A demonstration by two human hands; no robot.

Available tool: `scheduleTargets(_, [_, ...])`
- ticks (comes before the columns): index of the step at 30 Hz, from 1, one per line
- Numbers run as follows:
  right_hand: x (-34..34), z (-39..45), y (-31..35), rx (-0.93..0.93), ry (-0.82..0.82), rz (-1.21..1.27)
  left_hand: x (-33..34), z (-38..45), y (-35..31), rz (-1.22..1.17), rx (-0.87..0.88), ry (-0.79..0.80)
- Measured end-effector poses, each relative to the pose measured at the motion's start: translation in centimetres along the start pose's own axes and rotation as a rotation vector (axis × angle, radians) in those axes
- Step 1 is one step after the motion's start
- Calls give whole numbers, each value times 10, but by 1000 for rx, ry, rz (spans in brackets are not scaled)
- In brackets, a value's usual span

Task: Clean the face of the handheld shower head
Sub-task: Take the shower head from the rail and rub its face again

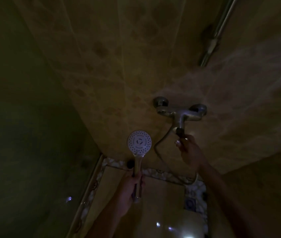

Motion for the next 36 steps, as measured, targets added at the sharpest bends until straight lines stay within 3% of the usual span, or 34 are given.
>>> scheduleTargets(14, [3,-13,21,-84,27,-179,-11,43,44,157,-26,-12])
scheduleTargets(26, [24,-39,4,127,71,-381,-19,70,52,144,9,-2])
scheduleTargets(36, [97,-44,-21,282,139,-160,-30,117,76,257,-3,-25])
Point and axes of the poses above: each hand's wrist, its own z-axis towards the middle knuckle, its own x-axis out of the palm, y = z × x, the point moved 6 cm from there along z, towards the middle knuckle, and after that the axes turned 2 degrees about z, right-handed, at the moved point
